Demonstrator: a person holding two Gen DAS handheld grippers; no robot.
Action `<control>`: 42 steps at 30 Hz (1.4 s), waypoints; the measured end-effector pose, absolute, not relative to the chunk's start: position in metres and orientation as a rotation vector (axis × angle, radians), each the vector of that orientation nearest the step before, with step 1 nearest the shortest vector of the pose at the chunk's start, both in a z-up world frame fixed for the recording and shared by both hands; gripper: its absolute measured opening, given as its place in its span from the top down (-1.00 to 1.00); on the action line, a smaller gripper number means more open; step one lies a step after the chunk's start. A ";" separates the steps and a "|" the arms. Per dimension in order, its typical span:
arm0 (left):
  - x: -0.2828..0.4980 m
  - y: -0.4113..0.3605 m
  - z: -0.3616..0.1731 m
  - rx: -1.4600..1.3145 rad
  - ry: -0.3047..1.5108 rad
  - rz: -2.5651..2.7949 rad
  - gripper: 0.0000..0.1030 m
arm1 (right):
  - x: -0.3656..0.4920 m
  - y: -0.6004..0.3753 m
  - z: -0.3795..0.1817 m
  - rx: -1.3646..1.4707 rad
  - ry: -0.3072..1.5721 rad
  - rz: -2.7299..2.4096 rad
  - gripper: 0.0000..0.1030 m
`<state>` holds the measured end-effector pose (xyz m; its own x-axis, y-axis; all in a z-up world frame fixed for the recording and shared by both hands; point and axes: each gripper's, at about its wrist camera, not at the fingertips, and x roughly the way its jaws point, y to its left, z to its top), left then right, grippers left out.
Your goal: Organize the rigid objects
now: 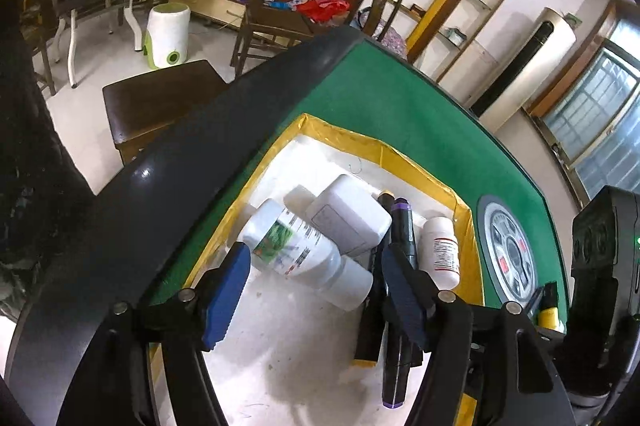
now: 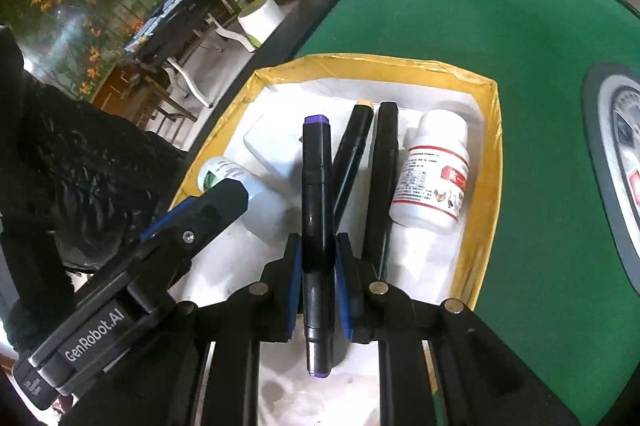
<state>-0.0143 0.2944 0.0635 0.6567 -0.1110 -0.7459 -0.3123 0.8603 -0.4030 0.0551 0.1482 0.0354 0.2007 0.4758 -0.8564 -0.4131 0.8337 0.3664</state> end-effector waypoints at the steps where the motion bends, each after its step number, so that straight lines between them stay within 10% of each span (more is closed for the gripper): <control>1: -0.015 0.294 0.064 -0.549 0.850 0.111 -0.48 | 0.053 0.146 0.036 0.059 1.218 0.622 0.70; 7: -0.024 0.297 0.090 -0.599 0.756 0.054 -0.66 | 0.049 0.142 0.071 0.109 1.109 0.722 0.62; 13: -0.057 0.282 0.144 -0.511 0.612 0.108 -0.87 | 0.028 0.114 0.124 0.108 0.896 0.703 -0.12; 21: -0.125 0.212 0.203 -0.226 0.298 0.311 -0.99 | -0.027 0.045 0.155 0.025 0.625 0.507 -0.16; 26: -0.129 0.163 0.206 -0.221 0.293 0.258 -0.99 | -0.083 -0.015 0.167 -0.086 0.289 0.255 -0.90; 42: -0.085 0.014 0.158 0.105 0.561 0.274 -0.99 | -0.046 -0.180 0.114 0.064 0.293 -0.066 -0.91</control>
